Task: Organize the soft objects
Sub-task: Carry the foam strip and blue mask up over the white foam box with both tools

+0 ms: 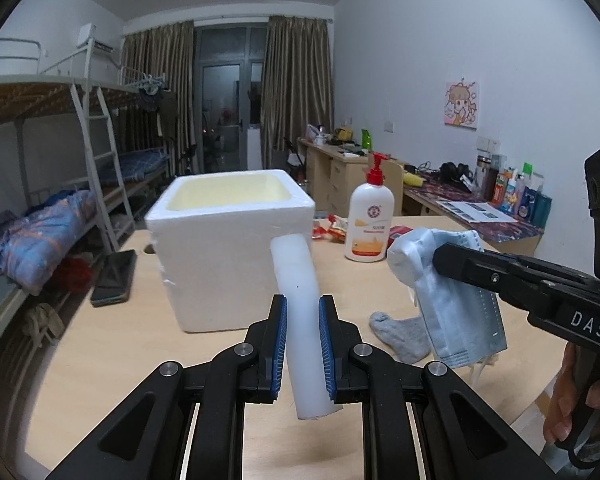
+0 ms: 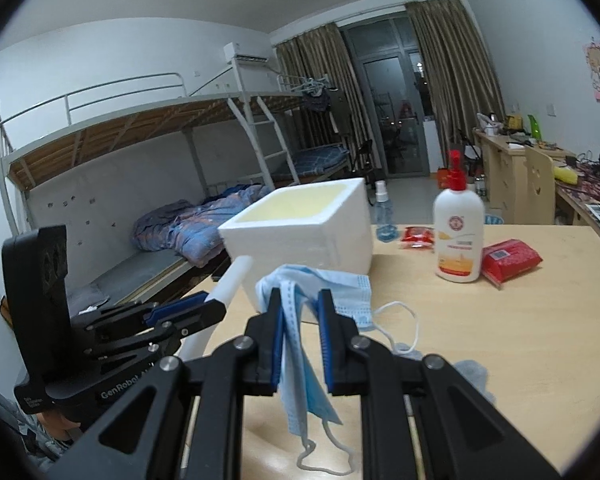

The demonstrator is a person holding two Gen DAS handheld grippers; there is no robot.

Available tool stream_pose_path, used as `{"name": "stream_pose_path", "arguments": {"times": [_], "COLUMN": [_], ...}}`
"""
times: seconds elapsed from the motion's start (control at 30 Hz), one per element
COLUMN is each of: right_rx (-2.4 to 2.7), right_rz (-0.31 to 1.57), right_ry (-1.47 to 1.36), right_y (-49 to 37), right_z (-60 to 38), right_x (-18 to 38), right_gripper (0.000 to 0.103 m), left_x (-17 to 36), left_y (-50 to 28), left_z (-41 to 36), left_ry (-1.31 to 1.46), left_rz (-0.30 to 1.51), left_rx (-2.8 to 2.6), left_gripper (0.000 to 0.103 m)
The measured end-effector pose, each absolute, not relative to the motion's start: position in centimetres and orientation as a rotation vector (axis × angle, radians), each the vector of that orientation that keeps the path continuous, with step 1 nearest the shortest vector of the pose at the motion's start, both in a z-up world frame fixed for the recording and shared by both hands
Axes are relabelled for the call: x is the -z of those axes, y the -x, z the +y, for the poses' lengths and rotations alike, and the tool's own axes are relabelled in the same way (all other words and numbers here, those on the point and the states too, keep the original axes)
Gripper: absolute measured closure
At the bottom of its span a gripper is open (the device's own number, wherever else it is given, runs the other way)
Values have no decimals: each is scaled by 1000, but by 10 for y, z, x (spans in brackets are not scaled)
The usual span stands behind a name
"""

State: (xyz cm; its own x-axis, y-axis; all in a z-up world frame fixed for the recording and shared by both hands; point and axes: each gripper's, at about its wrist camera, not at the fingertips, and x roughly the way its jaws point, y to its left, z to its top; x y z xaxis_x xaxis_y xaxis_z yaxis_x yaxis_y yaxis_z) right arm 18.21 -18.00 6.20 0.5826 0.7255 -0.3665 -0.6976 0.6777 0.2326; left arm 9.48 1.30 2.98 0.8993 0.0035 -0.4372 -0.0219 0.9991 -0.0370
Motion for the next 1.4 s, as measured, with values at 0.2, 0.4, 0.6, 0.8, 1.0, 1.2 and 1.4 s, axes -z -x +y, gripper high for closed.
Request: {"name": "stream_pose_path", "arguments": {"times": [0.2,0.4,0.6,0.8,1.0,1.2,1.4], "right_rx": [-874,-916,-961,-977,-954,-939,-922], "right_rz": [458,448,441,444,439,426,412], "right_ry": [-58,-47,-34,-29,-17,-6,-14], "right_y": [-179,-174,-171,-173,-175,-184,-192], "right_z": [-162,-146,-129,-117,-112,-108,-108], "right_x": [-62,-67,-69,-69,-75,-88,-101], "right_gripper": [84,84,84,84,84,84,84], "left_x": [-34,-39,-44,-45,-53,-69,-84], "left_y": [-81,-69,-64,-64,-73,-84,-95], "left_z": [31,47,58,61,62,62,64], "left_ry": [55,47,57,57,49,41,40], "left_rz": [429,394,379,380,383,366,361], "left_rx": [-69,-137,-176,-177,-148,-143,-138], "left_gripper": [86,86,86,86,86,86,86]}}
